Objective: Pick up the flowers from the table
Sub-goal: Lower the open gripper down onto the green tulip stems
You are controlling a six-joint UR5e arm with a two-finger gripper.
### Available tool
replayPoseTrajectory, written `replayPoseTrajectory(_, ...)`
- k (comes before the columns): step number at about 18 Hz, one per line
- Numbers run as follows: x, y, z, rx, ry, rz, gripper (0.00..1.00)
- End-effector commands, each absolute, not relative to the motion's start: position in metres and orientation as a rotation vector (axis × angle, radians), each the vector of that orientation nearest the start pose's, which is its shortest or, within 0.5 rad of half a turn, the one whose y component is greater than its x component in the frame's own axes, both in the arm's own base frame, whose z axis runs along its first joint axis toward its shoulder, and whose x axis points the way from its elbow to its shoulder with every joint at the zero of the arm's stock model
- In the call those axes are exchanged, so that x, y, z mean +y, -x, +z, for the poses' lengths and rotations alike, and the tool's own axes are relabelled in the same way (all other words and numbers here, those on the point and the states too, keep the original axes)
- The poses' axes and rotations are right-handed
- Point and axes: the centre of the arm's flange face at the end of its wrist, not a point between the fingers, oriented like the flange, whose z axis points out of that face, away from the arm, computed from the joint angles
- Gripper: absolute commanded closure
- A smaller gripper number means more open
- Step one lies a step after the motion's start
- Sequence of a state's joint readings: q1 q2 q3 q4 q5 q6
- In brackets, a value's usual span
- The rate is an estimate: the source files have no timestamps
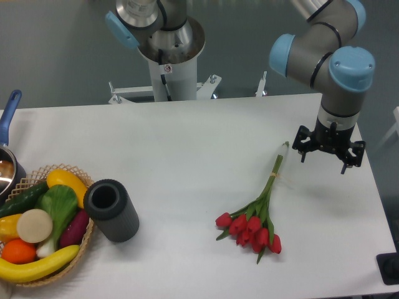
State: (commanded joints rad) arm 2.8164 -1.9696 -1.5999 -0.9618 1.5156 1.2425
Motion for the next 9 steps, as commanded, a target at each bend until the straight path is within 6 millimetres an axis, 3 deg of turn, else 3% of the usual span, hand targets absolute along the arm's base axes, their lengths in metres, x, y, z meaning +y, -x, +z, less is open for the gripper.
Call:
replayPoseTrajectory(5,0.335,0.549,0.296,0.001,3.037,0.185,0.0)
replayPoseTrajectory(9,0.342,0.533,0.276,-0.11,3.012,0.216,0.0)
